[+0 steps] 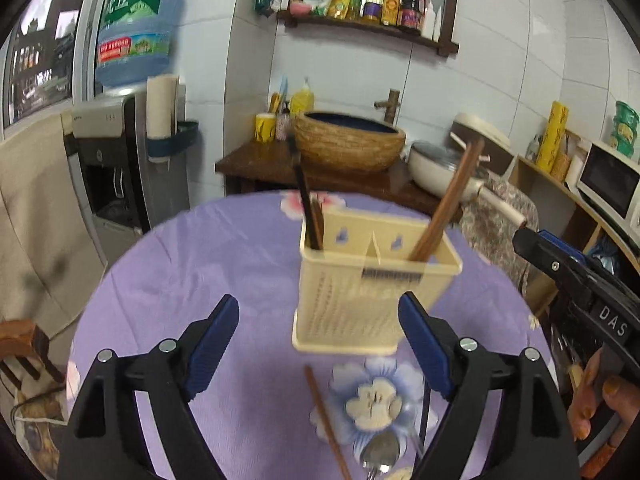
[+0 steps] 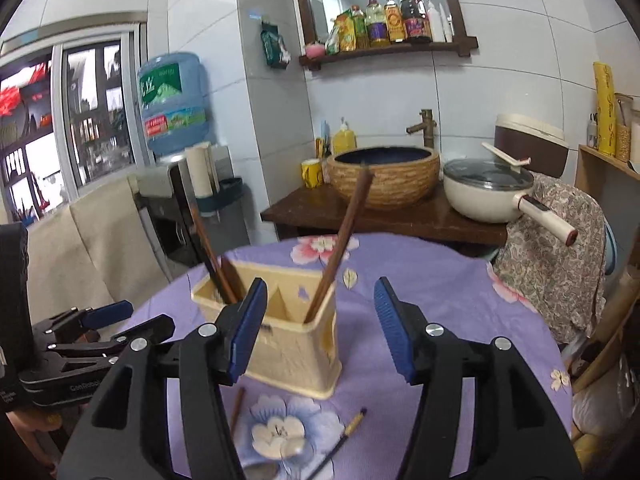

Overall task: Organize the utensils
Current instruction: 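Close left gripper on a wooden chopstick while right gripper closes on a yellow-tipped pen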

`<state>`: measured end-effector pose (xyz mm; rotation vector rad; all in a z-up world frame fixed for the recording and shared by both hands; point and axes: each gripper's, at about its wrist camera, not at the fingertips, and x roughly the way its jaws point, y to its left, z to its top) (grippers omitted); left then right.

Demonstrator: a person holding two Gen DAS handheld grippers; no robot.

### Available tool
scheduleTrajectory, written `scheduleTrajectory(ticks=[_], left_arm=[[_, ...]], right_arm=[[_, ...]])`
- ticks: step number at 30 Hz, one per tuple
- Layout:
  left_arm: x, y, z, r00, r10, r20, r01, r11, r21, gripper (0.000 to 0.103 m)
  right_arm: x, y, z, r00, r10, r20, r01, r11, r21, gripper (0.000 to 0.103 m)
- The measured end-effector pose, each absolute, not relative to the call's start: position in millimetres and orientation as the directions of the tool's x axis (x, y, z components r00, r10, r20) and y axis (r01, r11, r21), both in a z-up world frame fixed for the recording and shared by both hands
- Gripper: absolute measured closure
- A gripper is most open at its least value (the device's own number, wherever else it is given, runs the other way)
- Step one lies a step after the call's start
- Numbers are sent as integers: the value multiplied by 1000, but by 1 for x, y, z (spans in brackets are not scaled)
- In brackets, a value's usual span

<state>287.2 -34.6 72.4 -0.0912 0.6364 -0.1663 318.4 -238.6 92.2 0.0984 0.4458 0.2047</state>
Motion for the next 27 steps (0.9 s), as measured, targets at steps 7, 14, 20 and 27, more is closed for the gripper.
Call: scheduleTrajectory(ticks=[7,14,20,27], left_arm=[[272,-23,7,690,-177,-702,76,982,-173,29],[268,-18,-30,626,-186,-758,51,979,-198,42],[268,-22,-46,598,-178,-782,43,981,-190,48],[273,-27,-53,582,-180,-793,46,981,-189,50]], right_arm=[[299,-234,29,800,216,-559,-167,976,137,47],[298,-235,-27,724,164,-670,-107,986,125,48],[315,-239,-61,650,164,-742,-60,984,165,62],[334,-235,-79,604,192,-774,-19,974,227,65]])
